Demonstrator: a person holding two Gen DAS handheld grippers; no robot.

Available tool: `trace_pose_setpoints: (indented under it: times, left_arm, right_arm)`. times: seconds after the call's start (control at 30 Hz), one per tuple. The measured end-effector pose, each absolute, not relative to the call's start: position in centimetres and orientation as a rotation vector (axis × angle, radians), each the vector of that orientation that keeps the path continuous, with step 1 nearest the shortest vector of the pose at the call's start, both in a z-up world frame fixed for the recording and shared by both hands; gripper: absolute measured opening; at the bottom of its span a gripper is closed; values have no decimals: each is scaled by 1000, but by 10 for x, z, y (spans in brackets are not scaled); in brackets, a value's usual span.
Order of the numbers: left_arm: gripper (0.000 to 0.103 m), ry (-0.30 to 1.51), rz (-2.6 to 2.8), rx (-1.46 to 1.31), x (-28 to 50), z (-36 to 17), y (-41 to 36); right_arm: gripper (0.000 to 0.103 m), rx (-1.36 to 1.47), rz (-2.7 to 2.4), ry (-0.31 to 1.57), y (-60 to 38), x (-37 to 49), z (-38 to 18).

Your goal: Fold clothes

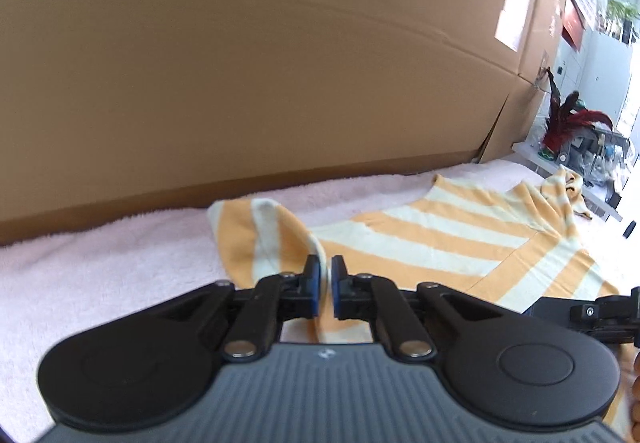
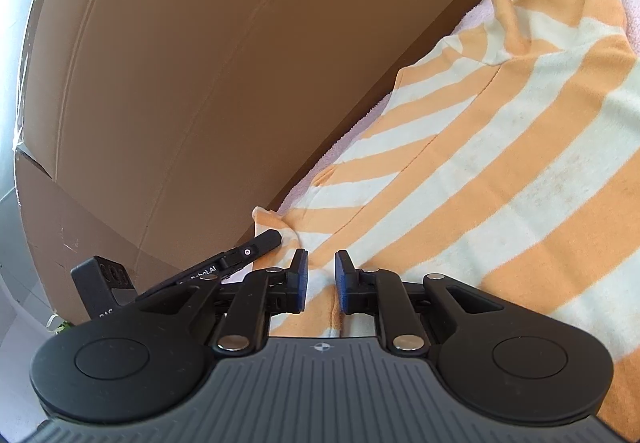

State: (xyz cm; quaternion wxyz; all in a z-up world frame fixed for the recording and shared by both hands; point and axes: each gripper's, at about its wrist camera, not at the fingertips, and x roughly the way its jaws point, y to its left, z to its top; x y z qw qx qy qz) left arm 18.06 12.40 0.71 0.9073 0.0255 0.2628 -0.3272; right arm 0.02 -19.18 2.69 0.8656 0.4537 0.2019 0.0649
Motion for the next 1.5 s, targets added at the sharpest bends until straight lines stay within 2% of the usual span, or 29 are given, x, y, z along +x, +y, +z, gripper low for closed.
trace_pose_setpoints:
  times: [0.1, 0.17, 0.3, 0.47, 0.6, 0.63, 0.73, 0.77, 0.87, 0.97, 1.03, 1.1, 1.13, 1.17, 1.23, 1.33, 1.37, 1.4, 1.47, 1.5]
  left_arm:
    - [18, 459, -619, 51, 175, 14, 126]
    - [37, 410, -556, 41, 175, 17, 130]
    - [38, 373, -494, -13, 178, 22, 141]
    - [36, 402, -723, -79, 175, 22, 136]
    - [41, 518, -707, 31, 183, 5, 114]
    - [36, 525, -698, 19, 186, 4, 115]
    - [59, 546, -670, -17, 194, 0, 119]
    - [60, 553, -660, -29, 197, -1, 121]
    - [74, 573, -632, -65, 205, -5, 124]
    - [81, 589, -610, -96, 211, -8, 128]
    - [81, 586, -613, -101, 210, -7, 128]
    - [76, 575, -613, -104, 208, -5, 128]
    - [71, 566, -615, -104, 207, -4, 128]
    - [68, 555, -617, -105, 205, -3, 127]
    - [67, 533, -639, -118, 201, -1, 125]
    - [68, 537, -657, -94, 197, 0, 122]
    - [70, 542, -656, -77, 196, -1, 120]
    - [74, 549, -651, -61, 196, -2, 118]
    - [82, 568, -631, -32, 197, -3, 112]
    - [84, 571, -628, -27, 197, -4, 111]
  right_arm:
    - [15, 954, 145, 424, -192, 4, 25]
    - [15, 956, 152, 426, -192, 6, 25]
    - [16, 959, 164, 428, -191, 10, 24]
    - [16, 961, 177, 431, -190, 12, 23]
    - [16, 963, 181, 431, -190, 14, 23]
    - [16, 963, 181, 431, -190, 14, 23]
    - [16, 966, 183, 430, -190, 14, 23]
    - [16, 967, 183, 430, -190, 14, 23]
    - [16, 971, 185, 428, -190, 15, 22]
    - [16, 974, 185, 427, -190, 15, 22]
    - [18, 984, 189, 423, -190, 15, 22]
    - [24, 997, 211, 410, -191, 14, 23]
    - [26, 996, 230, 402, -191, 13, 25]
    - [25, 969, 274, 388, -186, 13, 28]
    - [25, 911, 361, 369, -177, 12, 36]
    - [26, 828, 416, 443, -160, 19, 37]
    - [29, 830, 400, 468, -159, 22, 35]
    - [38, 877, 369, 475, -164, 24, 30]
    - [25, 979, 311, 462, -177, 26, 21]
    - [14, 1032, 283, 446, -184, 26, 16]
